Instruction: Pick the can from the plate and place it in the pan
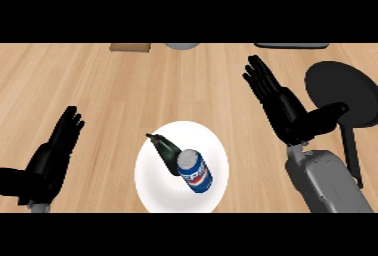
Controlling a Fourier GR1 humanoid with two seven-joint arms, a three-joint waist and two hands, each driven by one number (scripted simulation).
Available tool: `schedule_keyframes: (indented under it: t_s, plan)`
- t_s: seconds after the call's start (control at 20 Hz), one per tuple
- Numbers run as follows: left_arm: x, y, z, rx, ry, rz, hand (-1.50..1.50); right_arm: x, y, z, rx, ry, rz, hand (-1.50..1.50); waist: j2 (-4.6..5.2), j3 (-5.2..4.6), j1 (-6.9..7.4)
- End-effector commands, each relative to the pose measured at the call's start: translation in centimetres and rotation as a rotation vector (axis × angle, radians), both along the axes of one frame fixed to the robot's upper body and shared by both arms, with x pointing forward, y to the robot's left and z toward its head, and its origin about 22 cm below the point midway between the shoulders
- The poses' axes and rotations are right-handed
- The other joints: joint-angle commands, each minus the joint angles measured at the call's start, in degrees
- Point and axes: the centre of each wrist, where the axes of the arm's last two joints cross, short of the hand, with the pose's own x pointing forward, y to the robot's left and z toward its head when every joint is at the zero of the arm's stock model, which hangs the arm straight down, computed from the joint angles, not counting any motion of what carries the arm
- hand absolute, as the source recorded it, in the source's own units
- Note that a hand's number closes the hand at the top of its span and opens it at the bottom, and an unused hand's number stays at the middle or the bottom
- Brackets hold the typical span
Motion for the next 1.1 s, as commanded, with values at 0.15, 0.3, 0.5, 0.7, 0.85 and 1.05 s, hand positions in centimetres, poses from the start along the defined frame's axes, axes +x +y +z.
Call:
schedule_keyframes:
  t_s: [0.15,0.3,0.5,0.7,0.85,1.05]
  plan:
    - [2.9,1.5,1.1,-0.027,-0.027,0.061,0.0,1.2,5.3,5.5,-0.153,-0.04,-0.194,1.5,-0.24,1.11,-0.48]
    - [2.7,0.2,1.0,-0.077,0.031,0.055,0.0,2.0,0.8,1.3,-0.592,0.085,-0.357,1.5,-0.97,0.19,-3.11]
    - [2.6,1.0,1.1,-0.084,0.065,0.097,0.0,-0.5,3.4,2.9,-0.762,-0.091,-0.415,1.5,-2.43,0.62,-4.07]
    - [3.5,1.6,1.7,-0.089,0.056,0.131,0.0,-4.0,4.2,2.7,-0.909,0.002,-0.444,-1.5,-2.13,0.82,-5.46]
    - [3.2,1.6,1.1,-0.08,0.057,0.101,0.0,-6.2,4.8,6.2,-1.049,-0.014,-0.417,-1.5,-1.67,0.91,-4.21]
    - [4.9,2.2,2.0,-0.095,0.043,0.064,0.0,-8.0,7.0,10.4,-1.182,-0.025,-0.383,-1.5,-0.67,1.02,-2.29]
